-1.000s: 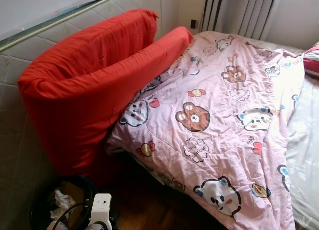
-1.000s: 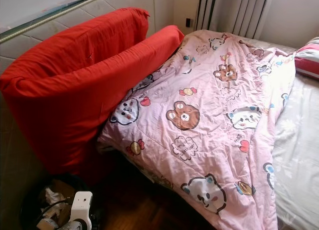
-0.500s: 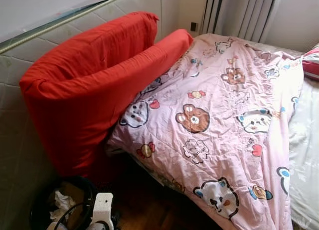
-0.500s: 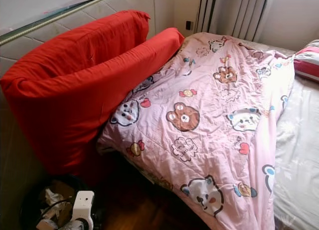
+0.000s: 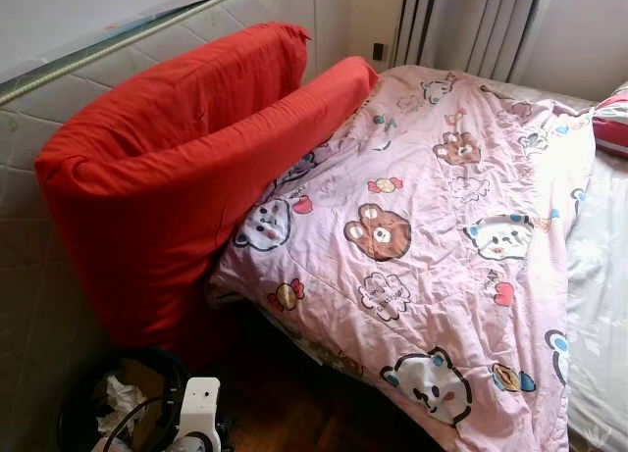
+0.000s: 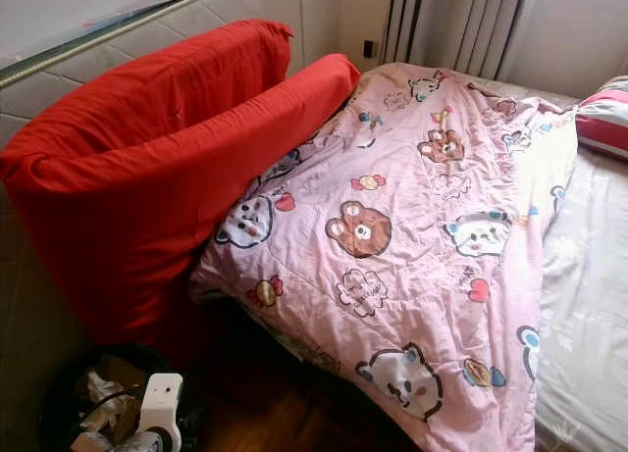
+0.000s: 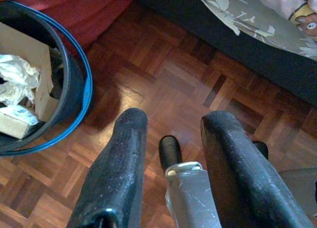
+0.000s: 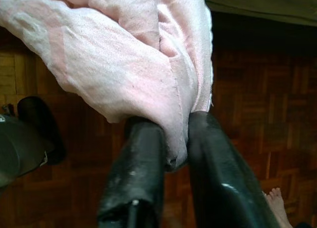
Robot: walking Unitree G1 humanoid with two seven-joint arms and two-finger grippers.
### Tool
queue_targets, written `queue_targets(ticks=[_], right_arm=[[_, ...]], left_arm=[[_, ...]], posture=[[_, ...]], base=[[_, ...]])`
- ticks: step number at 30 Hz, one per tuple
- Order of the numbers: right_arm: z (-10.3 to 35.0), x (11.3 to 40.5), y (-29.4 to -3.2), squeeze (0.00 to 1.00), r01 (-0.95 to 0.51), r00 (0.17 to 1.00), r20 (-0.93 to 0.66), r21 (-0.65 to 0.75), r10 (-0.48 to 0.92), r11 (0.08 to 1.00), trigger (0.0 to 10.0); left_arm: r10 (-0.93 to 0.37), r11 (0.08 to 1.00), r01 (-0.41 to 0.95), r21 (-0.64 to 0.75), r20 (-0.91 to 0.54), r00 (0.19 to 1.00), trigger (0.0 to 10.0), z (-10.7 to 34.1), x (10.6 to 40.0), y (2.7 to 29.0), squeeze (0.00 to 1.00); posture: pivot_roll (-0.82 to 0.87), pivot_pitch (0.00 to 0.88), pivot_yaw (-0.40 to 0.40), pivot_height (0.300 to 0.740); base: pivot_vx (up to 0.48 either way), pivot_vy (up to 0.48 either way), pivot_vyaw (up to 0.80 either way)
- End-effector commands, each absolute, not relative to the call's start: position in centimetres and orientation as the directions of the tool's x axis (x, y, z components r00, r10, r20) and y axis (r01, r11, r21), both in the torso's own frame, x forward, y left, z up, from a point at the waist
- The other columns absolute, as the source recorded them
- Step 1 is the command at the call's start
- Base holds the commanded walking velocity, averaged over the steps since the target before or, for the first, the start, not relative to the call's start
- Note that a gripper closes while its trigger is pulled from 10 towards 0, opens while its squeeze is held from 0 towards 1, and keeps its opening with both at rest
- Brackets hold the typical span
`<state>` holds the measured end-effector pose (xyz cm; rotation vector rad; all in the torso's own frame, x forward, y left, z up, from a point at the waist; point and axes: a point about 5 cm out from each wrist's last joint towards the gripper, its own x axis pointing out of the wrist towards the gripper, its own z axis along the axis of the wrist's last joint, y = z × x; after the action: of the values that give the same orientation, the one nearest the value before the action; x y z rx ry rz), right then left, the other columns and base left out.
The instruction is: Clean up the room
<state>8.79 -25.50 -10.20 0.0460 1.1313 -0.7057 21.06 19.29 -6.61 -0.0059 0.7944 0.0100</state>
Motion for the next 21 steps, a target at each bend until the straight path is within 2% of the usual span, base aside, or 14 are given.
queue_targets(ticks=[1, 12, 21], right_arm=[[-10.3, 8.3, -25.5, 1.0, 0.54, 0.216, -0.84, -0.322, -0.498, 0.777, 10.0], [-9.6, 10.1, -26.0, 1.0, 0.577, 0.281, -0.789, -0.316, -0.546, 0.753, 10.0], [-9.1, 12.4, -25.3, 1.0, 0.555, 0.358, -0.771, -0.278, -0.527, 0.784, 10.0]], left_arm=[[0.021, 1.0, -0.009, 0.021, -0.728, 0.685, 10.0, -6.8, 20.6, 19.8, 0.0], [0.032, 0.999, -0.016, 0.028, -0.736, 0.677, 10.0, -6.9, 20.2, 20.6, 0.0], [0.03, 1.0, -0.016, 0.025, -0.736, 0.676, 10.0, -6.9, 20.4, 20.1, 0.0]], posture=[[-0.05, 0.095, 0.019, 0.74], [-0.05, 0.093, 0.026, 0.74], [-0.05, 0.091, 0.027, 0.74]], base=[[0.0, 0.0, 0.0], [0.0, 0.0, 0.0], [0.0, 0.0, 0.0]])
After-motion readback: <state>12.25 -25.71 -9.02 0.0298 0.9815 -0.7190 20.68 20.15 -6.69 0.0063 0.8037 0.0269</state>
